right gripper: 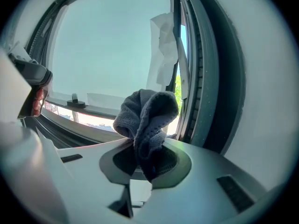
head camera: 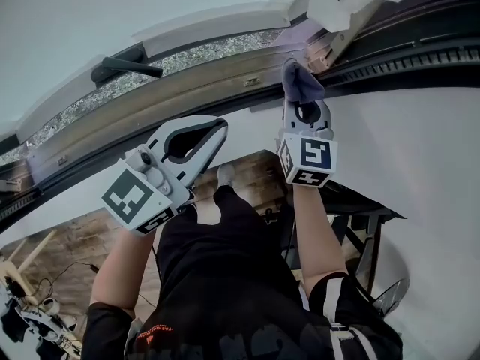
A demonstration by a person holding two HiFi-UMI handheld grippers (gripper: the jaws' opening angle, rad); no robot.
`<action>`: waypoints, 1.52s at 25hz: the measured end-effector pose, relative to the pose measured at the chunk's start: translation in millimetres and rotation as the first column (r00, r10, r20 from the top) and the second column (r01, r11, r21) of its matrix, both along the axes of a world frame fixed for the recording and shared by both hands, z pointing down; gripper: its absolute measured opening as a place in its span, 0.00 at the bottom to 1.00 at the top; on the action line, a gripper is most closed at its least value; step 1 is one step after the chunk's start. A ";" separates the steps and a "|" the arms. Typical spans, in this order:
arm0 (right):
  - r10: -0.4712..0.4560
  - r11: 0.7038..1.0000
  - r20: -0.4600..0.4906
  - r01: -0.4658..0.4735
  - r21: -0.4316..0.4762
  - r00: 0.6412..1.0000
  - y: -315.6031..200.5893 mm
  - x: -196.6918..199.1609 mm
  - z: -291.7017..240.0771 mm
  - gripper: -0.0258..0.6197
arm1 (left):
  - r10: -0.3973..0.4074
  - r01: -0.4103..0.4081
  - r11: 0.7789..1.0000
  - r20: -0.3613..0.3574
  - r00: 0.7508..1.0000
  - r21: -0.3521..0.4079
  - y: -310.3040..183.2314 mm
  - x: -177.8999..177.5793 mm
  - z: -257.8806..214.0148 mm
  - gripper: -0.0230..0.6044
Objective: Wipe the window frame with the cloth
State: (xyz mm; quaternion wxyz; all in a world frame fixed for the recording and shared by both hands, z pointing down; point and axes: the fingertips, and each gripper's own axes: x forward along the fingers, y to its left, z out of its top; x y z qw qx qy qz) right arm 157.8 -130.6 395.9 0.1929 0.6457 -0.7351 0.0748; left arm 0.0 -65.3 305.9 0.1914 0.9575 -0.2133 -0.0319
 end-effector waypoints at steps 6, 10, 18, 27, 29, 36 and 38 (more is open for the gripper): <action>-0.013 1.000 0.018 0.013 -0.016 1.000 1.6 -17.3 4.5 0.11 | -0.016 0.016 1.000 -0.006 1.000 -0.002 2.8 -17.1 0.1 0.08; -0.022 1.000 0.023 0.023 -0.022 0.999 2.9 -31.9 6.4 0.11 | -0.029 0.029 1.000 -0.010 1.000 -0.003 3.7 -30.7 0.6 0.08; -0.052 0.998 0.027 0.052 -0.029 0.998 6.9 -62.5 7.6 0.11 | -0.052 0.052 0.999 -0.016 0.999 -0.002 9.2 -56.5 0.6 0.08; -0.085 0.996 0.029 0.086 -0.036 0.996 11.4 -100.8 7.2 0.11 | -0.082 0.082 0.997 -0.021 0.996 0.003 16.5 -91.5 -2.9 0.08; -0.090 0.995 0.030 0.091 -0.036 0.995 12.5 -109.0 7.0 0.11 | -0.087 0.087 0.996 -0.021 0.996 0.004 18.5 -98.7 -3.2 0.08; -0.107 0.993 0.037 0.109 -0.038 0.994 16.9 -134.6 6.5 0.11 | -0.105 0.105 0.994 -0.022 0.994 0.009 24.5 -123.1 -6.7 0.08; -0.110 0.993 0.041 0.111 -0.038 0.993 17.8 -140.3 6.7 0.11 | -0.107 0.107 0.994 -0.021 0.994 0.012 26.6 -128.4 -7.0 0.08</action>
